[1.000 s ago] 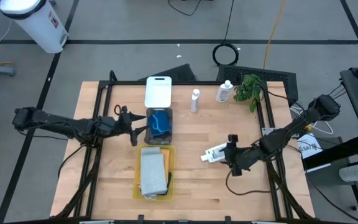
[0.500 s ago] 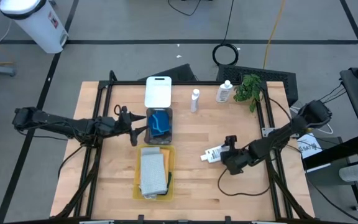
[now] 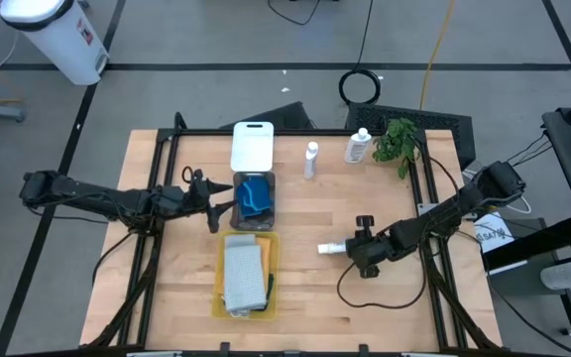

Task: Pick & Place Kitchen Items
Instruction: Put the white plastic restorer bottle into the white bin

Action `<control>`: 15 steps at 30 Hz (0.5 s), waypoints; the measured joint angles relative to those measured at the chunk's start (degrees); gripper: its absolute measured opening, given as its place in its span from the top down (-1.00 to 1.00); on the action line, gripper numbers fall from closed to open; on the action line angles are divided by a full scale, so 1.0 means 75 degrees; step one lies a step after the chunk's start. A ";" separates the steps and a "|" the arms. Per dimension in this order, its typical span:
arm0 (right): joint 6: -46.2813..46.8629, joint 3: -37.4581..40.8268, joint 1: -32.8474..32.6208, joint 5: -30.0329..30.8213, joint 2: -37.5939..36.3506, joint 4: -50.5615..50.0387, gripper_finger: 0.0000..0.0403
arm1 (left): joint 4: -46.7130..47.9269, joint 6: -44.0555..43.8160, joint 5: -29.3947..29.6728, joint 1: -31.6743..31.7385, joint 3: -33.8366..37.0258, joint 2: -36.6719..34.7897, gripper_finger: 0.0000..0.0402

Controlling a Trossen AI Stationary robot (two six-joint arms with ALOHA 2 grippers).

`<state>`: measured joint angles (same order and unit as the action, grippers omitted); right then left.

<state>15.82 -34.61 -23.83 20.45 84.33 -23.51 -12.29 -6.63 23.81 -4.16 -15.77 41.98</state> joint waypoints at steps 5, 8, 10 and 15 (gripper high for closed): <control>-0.0071 0.0000 -0.0047 0.0031 -0.0554 0.0299 0.63 | -0.0039 -0.0793 -0.0003 0.0000 0.0000 0.0000 -0.14; -0.0300 0.0101 -0.0030 0.0051 -0.1097 0.0587 0.63 | -0.0223 -0.1003 0.0005 0.0000 0.0000 0.0003 -0.14; -0.0476 0.0075 -0.0015 0.0053 -0.1475 0.1402 0.63 | -0.0527 -0.1016 0.0023 0.0000 -0.0002 0.0002 -0.14; -0.1385 0.0321 0.0141 0.0029 -0.1954 0.3693 0.61 | -0.1157 -0.1467 0.0012 0.0000 -0.0003 0.0003 -0.14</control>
<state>5.43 -32.21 -22.78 20.66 69.67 4.18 -20.97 -17.63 23.90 -4.16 -15.79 42.00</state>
